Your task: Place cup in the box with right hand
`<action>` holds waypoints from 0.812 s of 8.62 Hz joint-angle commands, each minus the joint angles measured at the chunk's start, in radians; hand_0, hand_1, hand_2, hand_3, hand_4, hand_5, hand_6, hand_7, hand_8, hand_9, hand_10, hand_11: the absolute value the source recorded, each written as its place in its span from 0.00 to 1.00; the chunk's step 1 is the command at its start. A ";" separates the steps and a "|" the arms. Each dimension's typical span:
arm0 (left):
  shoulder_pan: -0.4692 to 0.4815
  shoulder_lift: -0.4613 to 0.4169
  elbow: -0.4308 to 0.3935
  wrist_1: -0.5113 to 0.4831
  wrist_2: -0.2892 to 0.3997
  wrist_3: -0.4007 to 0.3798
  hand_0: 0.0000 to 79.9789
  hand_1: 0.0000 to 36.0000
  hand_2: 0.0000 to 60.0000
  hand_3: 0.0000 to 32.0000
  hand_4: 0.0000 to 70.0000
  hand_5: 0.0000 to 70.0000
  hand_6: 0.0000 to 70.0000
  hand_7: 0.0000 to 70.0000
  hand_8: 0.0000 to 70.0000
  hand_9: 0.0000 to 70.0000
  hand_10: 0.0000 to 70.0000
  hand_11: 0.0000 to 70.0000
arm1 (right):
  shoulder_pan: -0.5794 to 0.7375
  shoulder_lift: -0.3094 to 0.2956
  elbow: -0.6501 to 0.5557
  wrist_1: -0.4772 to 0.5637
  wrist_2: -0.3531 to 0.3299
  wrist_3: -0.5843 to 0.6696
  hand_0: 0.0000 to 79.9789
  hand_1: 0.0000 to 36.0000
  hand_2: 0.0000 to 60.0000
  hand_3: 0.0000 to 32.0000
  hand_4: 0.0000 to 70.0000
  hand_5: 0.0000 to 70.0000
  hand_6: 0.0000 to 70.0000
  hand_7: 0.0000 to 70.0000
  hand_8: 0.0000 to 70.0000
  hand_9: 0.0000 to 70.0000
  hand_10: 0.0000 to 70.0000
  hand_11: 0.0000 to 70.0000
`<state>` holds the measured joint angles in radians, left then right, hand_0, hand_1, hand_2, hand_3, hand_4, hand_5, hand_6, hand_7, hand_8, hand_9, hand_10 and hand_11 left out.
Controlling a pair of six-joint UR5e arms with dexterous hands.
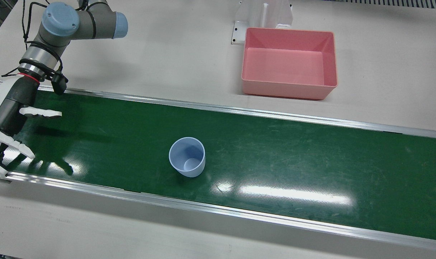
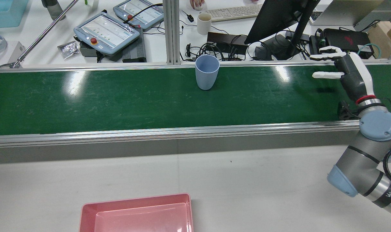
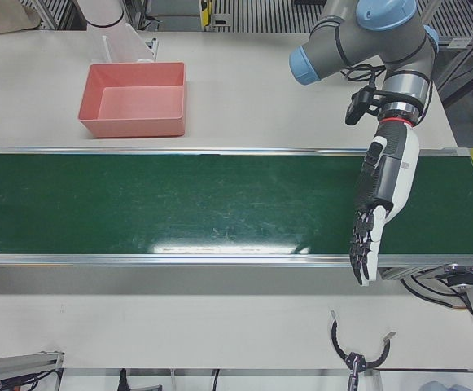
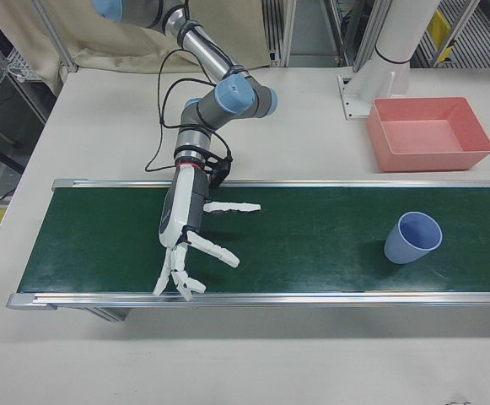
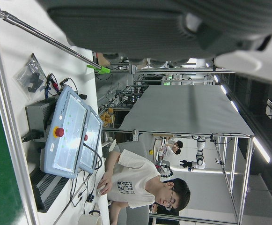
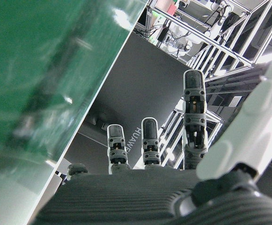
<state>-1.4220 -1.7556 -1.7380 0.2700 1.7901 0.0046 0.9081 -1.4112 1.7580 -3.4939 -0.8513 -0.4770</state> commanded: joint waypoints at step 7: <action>0.000 0.001 0.000 0.000 0.000 0.000 0.00 0.00 0.00 0.00 0.00 0.00 0.00 0.00 0.00 0.00 0.00 0.00 | -0.002 -0.002 0.000 0.000 -0.002 -0.006 0.55 0.05 0.12 0.59 0.71 0.01 0.07 0.59 0.15 0.32 0.00 0.00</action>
<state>-1.4220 -1.7551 -1.7368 0.2700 1.7909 0.0046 0.9066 -1.4120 1.7579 -3.4944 -0.8514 -0.4796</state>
